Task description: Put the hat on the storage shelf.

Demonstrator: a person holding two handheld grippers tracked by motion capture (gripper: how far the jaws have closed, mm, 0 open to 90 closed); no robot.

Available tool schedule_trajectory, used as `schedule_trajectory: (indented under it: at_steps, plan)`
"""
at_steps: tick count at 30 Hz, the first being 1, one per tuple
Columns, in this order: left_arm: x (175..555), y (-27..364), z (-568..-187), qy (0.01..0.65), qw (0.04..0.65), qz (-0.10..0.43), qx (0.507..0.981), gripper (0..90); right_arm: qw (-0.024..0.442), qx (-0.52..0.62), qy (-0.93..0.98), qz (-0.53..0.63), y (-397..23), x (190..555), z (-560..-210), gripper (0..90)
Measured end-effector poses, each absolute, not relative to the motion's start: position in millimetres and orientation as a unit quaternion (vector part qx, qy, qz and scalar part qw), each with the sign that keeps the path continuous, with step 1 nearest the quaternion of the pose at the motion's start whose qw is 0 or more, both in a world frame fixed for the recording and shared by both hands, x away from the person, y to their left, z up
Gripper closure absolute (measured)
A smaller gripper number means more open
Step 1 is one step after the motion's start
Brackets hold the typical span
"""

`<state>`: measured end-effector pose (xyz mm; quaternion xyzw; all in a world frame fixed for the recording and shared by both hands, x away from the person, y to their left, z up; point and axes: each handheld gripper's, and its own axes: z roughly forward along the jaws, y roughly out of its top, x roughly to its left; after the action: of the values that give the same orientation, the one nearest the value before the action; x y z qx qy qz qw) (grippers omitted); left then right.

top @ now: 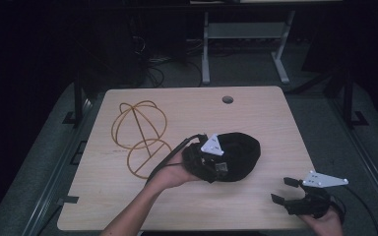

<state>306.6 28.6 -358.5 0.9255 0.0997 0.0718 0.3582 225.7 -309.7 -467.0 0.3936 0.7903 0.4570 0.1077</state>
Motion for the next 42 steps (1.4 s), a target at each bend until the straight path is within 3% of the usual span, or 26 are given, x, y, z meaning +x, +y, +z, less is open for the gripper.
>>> schedule_trajectory:
  at_steps: [7, 15, 21, 37, 42]
  plan:
    - [315.6, 14.6, -365.2, 0.092, 0.328, 0.058, 0.938, 46.5, 0.107, 0.394, 0.788, 0.461, -310.0, 226.0, -466.8, 15.1]
    - [320.9, 1.7, -374.5, 0.077, 0.293, 0.037, 0.952, 68.5, 0.108, 0.398, 0.785, 0.462, -312.3, 226.6, -468.2, 15.1]
    - [318.0, -7.2, -372.9, 0.059, 0.293, 0.034, 0.954, 77.7, 0.107, 0.4, 0.783, 0.463, -314.4, 225.6, -470.1, 18.4]
    - [320.9, -10.9, -351.4, 0.05, 0.328, 0.029, 0.943, 81.3, 0.106, 0.403, 0.766, 0.489, -312.3, 224.3, -464.9, 15.4]
    - [324.4, -6.4, -338.2, 0.057, 0.363, 0.02, 0.93, 81.2, 0.11, 0.397, 0.758, 0.505, -310.4, 222.2, -458.0, 15.4]
